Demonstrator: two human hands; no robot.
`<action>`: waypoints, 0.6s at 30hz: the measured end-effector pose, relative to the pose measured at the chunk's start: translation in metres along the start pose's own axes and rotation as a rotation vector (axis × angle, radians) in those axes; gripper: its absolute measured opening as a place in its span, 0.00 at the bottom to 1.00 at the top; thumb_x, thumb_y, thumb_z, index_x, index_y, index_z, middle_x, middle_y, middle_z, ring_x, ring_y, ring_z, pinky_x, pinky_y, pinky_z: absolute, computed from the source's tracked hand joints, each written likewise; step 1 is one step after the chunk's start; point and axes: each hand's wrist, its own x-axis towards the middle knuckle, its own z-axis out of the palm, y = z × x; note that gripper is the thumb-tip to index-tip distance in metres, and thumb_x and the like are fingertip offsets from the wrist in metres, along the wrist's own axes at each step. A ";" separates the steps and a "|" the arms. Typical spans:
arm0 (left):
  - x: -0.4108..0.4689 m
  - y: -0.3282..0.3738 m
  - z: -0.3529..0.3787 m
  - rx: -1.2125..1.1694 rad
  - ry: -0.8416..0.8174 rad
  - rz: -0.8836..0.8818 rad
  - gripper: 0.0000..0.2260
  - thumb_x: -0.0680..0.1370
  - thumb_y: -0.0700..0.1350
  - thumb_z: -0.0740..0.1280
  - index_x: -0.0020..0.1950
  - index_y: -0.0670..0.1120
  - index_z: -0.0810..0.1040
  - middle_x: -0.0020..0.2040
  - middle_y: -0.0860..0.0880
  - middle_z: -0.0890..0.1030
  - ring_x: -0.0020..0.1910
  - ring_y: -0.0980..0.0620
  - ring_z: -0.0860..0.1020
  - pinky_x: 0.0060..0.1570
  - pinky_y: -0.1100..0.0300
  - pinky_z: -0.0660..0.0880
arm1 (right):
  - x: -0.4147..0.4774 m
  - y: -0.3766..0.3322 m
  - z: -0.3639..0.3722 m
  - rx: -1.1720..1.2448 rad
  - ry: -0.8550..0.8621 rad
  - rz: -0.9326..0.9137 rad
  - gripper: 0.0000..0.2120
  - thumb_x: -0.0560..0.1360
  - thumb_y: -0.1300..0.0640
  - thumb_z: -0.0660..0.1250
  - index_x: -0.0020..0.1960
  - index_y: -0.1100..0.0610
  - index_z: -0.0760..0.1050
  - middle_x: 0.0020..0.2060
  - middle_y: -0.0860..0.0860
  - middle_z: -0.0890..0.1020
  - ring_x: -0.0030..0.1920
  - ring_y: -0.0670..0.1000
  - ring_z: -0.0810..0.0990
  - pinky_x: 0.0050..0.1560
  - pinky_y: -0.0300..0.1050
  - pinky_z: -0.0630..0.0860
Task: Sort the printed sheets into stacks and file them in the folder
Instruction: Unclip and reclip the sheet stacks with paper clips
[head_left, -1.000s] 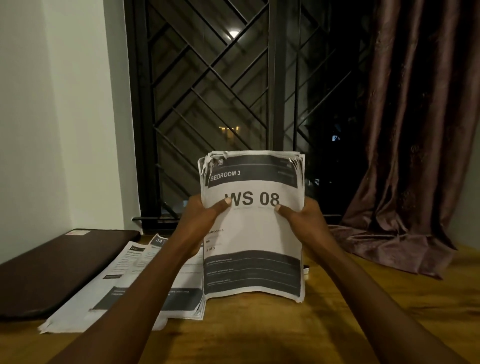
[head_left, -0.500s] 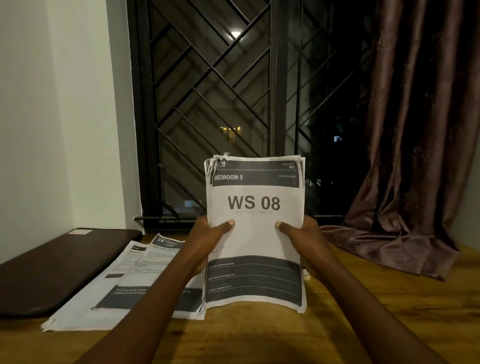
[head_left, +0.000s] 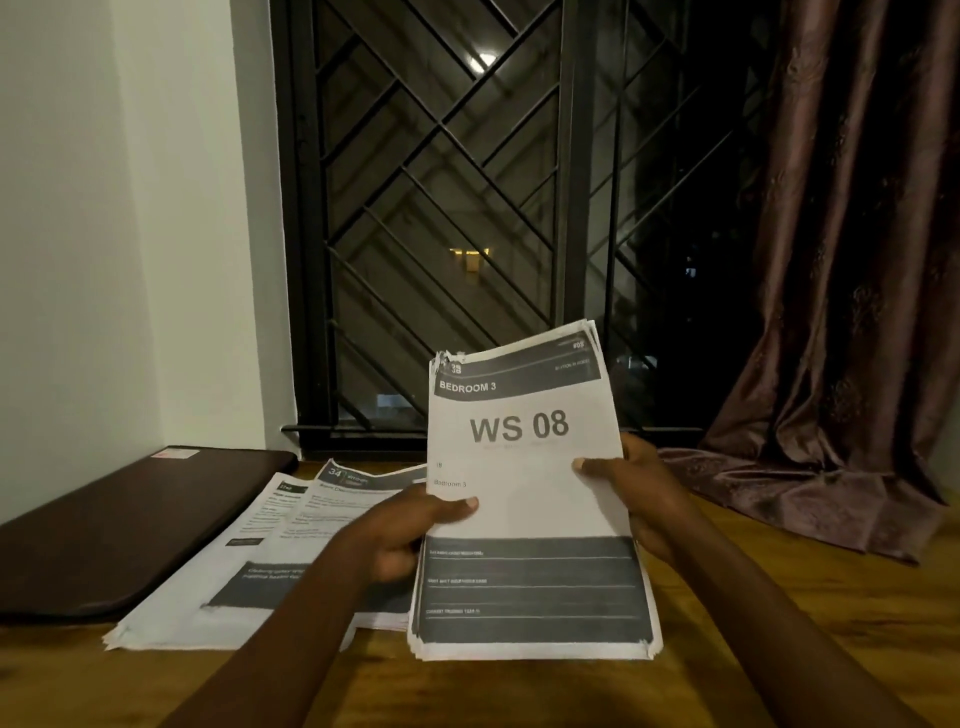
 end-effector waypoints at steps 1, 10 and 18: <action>0.000 0.002 -0.004 -0.032 -0.037 0.001 0.25 0.71 0.35 0.72 0.67 0.43 0.73 0.60 0.39 0.81 0.58 0.38 0.80 0.57 0.41 0.77 | 0.004 -0.003 -0.003 0.005 -0.016 -0.012 0.14 0.75 0.63 0.67 0.61 0.56 0.75 0.54 0.53 0.80 0.49 0.55 0.80 0.54 0.52 0.77; 0.000 -0.018 -0.023 -0.107 -0.138 -0.130 0.19 0.75 0.35 0.68 0.66 0.41 0.74 0.63 0.37 0.78 0.62 0.36 0.77 0.60 0.38 0.72 | 0.024 0.050 -0.004 0.173 -0.107 0.120 0.18 0.70 0.57 0.74 0.56 0.63 0.76 0.51 0.62 0.83 0.50 0.63 0.82 0.54 0.60 0.78; 0.046 0.003 -0.035 0.031 0.249 0.041 0.14 0.78 0.42 0.68 0.62 0.38 0.76 0.52 0.38 0.84 0.51 0.36 0.82 0.58 0.36 0.74 | 0.039 0.086 0.024 0.171 -0.215 0.071 0.12 0.76 0.61 0.66 0.59 0.55 0.75 0.52 0.57 0.84 0.51 0.59 0.83 0.54 0.61 0.78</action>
